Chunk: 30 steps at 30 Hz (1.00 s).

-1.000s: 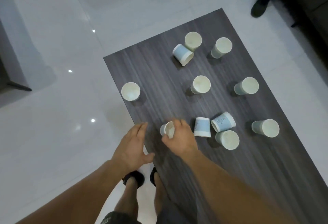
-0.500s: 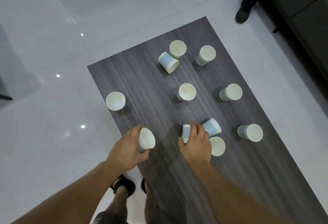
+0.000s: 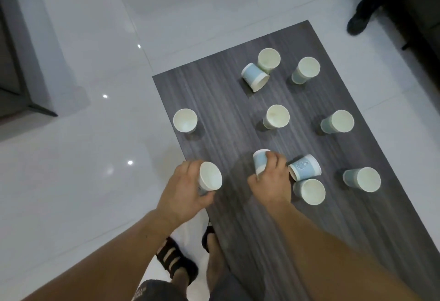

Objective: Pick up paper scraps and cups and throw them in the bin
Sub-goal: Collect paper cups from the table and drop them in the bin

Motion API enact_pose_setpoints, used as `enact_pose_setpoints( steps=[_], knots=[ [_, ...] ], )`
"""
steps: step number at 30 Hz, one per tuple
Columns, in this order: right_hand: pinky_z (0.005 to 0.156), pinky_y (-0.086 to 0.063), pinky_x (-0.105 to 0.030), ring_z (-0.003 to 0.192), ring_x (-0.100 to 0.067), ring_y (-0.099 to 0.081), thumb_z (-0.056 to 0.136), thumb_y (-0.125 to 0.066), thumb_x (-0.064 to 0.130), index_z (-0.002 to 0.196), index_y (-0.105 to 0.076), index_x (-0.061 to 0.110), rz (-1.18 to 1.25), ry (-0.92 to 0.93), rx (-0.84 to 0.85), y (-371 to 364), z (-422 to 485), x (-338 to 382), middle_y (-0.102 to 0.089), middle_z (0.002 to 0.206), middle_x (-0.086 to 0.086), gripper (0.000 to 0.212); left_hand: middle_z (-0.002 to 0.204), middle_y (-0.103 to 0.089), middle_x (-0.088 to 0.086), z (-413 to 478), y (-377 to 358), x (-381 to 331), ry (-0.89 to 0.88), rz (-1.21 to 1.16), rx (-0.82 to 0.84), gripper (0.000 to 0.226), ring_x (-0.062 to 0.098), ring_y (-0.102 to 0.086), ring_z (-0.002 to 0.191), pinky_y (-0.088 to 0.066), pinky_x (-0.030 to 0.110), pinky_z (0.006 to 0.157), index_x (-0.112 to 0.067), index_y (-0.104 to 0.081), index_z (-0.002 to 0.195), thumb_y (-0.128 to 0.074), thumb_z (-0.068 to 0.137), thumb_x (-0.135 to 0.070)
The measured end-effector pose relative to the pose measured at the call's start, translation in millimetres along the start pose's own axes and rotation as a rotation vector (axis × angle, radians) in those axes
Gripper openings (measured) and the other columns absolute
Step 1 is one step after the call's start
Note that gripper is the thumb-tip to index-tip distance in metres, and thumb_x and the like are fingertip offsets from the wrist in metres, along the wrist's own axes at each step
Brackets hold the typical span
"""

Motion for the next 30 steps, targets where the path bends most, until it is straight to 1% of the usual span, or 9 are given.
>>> enact_pose_setpoints(
  steps=[3, 6, 9, 10, 13, 15, 19, 24, 30],
  knots=[
    [0.089, -0.043, -0.044, 0.107, -0.036, -0.046, 0.075, -0.067, 0.02, 0.129, -0.047, 0.009, 0.042, 0.123, -0.012, 26, -19, 38, -0.038, 0.134, -0.014, 0.058, 0.118, -0.052, -0.004, -12, 35, -5, -0.001, -0.016, -0.087, 0.068, 0.015, -0.048, 0.106, -0.04, 0.024, 0.085, -0.026, -0.048, 0.125, -0.082, 0.067, -0.037],
    [0.087, -0.044, -0.039, 0.104, -0.031, -0.047, 0.077, -0.065, 0.023, 0.13, -0.048, 0.016, 0.07, 0.247, -0.018, 54, -44, 85, -0.04, 0.13, -0.008, 0.056, 0.117, -0.051, -0.004, -33, 81, -8, 0.015, -0.058, -0.174, 0.069, 0.019, -0.049, 0.107, -0.041, 0.027, 0.083, -0.033, -0.041, 0.125, -0.079, 0.067, -0.038],
    [0.089, -0.043, -0.036, 0.106, -0.027, -0.047, 0.08, -0.064, 0.026, 0.132, -0.048, 0.018, 0.088, 0.381, -0.046, 82, -83, 139, -0.044, 0.127, -0.006, 0.055, 0.127, -0.046, 0.0, -72, 130, -6, 0.06, -0.055, -0.237, 0.091, 0.021, -0.047, 0.112, -0.043, 0.033, 0.088, -0.031, -0.024, 0.143, -0.078, 0.07, -0.037],
    [0.089, -0.043, -0.035, 0.106, -0.026, -0.047, 0.08, -0.065, 0.027, 0.132, -0.049, 0.017, 0.078, 0.438, -0.058, 91, -99, 157, -0.046, 0.126, -0.006, 0.056, 0.129, -0.044, 0.001, -88, 147, -3, 0.076, -0.049, -0.257, 0.094, 0.022, -0.047, 0.113, -0.044, 0.034, 0.089, -0.031, -0.02, 0.146, -0.077, 0.071, -0.036],
    [0.091, -0.044, -0.035, 0.105, -0.026, -0.048, 0.079, -0.066, 0.028, 0.134, -0.048, 0.016, 0.04, 0.59, -0.043, 108, -150, 207, -0.048, 0.125, -0.007, 0.059, 0.133, -0.041, 0.001, -142, 191, 9, 0.137, -0.052, -0.322, 0.091, 0.022, -0.048, 0.115, -0.046, 0.035, 0.09, -0.03, -0.022, 0.146, -0.075, 0.072, -0.037],
    [0.088, -0.044, -0.034, 0.106, -0.026, -0.048, 0.079, -0.064, 0.03, 0.135, -0.047, 0.018, 0.016, 0.672, -0.02, 118, -182, 235, -0.046, 0.129, -0.004, 0.059, 0.136, -0.04, -0.001, -180, 218, 16, 0.173, -0.055, -0.378, 0.088, 0.02, -0.048, 0.116, -0.045, 0.032, 0.089, -0.03, -0.026, 0.145, -0.075, 0.072, -0.038],
    [0.091, -0.045, -0.033, 0.116, -0.023, -0.046, 0.083, -0.058, 0.036, 0.14, -0.04, 0.023, -0.065, 0.858, 0.061, 121, -239, 288, -0.039, 0.138, 0.001, 0.062, 0.137, -0.043, -0.004, -260, 258, 37, 0.268, -0.071, -0.539, 0.084, 0.017, -0.049, 0.116, -0.041, 0.025, 0.086, -0.03, -0.03, 0.142, -0.075, 0.072, -0.039],
    [0.097, -0.043, -0.033, 0.119, -0.023, -0.044, 0.084, -0.058, 0.039, 0.143, -0.037, 0.025, -0.143, 1.121, 0.124, 120, -310, 352, -0.036, 0.141, 0.002, 0.064, 0.138, -0.041, -0.007, -368, 291, 62, 0.452, -0.124, -0.78, 0.083, 0.017, -0.049, 0.115, -0.041, 0.026, 0.085, -0.032, -0.028, 0.142, -0.072, 0.072, -0.04],
    [0.098, -0.045, -0.033, 0.12, -0.022, -0.043, 0.083, -0.057, 0.041, 0.144, -0.036, 0.029, -0.195, 1.449, 0.168, 112, -404, 396, -0.036, 0.141, 0.003, 0.066, 0.136, -0.037, -0.006, -497, 282, 63, 0.698, -0.173, -1.027, 0.084, 0.019, -0.05, 0.113, -0.046, 0.032, 0.087, -0.034, -0.024, 0.142, -0.071, 0.073, -0.037]
  ],
)
Point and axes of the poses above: each hand's wrist, its own z-axis towards the middle knuckle, its own y-axis out of the back of the hand, x = y × z, the point moved 4 cm from there along z, towards the middle knuckle
